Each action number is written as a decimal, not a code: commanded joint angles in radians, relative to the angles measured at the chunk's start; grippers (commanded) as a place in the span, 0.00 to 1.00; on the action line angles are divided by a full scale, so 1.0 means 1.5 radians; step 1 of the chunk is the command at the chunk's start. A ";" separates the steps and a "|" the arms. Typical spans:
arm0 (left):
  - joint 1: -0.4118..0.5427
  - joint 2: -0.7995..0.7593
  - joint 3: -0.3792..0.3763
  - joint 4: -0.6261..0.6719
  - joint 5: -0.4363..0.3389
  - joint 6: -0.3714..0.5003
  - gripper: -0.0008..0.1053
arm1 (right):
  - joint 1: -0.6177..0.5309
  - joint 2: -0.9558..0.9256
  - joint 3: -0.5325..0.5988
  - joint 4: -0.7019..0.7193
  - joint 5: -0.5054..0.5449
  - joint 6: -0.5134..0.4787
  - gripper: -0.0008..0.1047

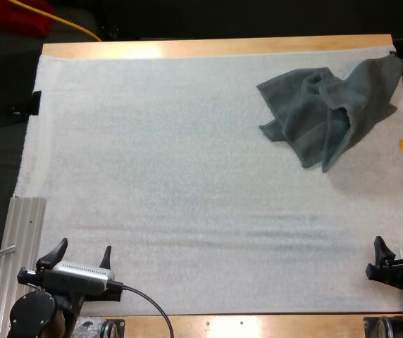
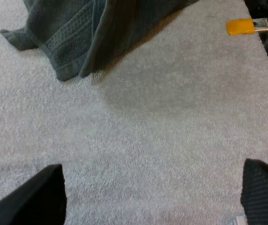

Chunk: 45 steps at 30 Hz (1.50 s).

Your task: Pick towel from pile, fold and stack

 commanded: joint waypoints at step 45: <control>-0.109 0.191 -0.098 -0.103 0.313 -0.045 0.66 | -0.002 0.291 -0.161 -0.027 -0.262 0.131 0.71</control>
